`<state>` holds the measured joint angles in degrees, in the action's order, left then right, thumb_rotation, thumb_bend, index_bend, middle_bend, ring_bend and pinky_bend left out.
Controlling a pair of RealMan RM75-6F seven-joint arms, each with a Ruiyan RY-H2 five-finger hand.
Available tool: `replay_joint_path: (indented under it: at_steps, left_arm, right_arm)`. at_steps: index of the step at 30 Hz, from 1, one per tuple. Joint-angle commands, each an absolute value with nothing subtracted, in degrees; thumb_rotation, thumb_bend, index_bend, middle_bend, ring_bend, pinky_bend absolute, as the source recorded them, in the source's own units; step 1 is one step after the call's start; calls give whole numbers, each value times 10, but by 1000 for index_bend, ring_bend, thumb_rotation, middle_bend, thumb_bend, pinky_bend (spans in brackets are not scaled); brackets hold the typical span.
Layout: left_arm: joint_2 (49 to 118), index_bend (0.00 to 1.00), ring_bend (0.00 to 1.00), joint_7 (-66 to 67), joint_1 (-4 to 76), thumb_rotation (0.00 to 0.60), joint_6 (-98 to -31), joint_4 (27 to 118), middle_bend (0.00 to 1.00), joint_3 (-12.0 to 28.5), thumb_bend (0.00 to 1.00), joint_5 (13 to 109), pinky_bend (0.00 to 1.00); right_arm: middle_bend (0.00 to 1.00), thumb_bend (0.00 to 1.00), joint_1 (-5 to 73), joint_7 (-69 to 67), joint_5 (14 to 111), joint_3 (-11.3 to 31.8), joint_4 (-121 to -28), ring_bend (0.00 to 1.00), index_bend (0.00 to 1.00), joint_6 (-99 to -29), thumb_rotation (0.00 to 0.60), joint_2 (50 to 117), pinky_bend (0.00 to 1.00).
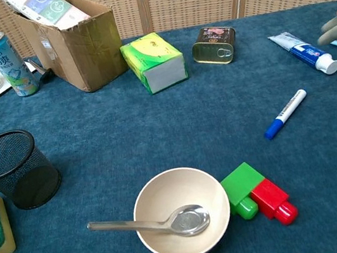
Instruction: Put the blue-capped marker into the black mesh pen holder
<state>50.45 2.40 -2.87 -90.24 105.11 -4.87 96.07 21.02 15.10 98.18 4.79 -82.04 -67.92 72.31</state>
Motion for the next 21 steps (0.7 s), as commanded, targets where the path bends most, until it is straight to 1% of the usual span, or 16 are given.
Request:
replay_joint_path:
  at_steps: [1,3,9,15,21]
  left_arm:
    - [504,52,0,23,-27,600,-900,1051,0,-48,58,959,109]
    - [504,52,0,23,-27,600,-898,1051,0,-48,58,958,109]
    - [505,53,0,17,-25,600,-897,1050,0,-47,57,959,111]
    - [505,53,0,18,-26,600,-899,1051,0,-48,58,959,114]
    - [503,53,0,11,-27,600,-901,1051,0,-47,58,957,114]
  right_arm:
    - [0,77,233,138,976,49,-796,0,166,-654,600,741,95]
    - [0,79,247,131,970,49,-779,0,175,-635,600,749,102]
    - [0,136,287,109,959,44,-752,0,212,-583,600,762,103]
    - [0,191,312,74,954,40,-734,0,320,-568,600,781,132]
    - [0,221,327,65,944,36,-715,0,373,-560,600,804,140]
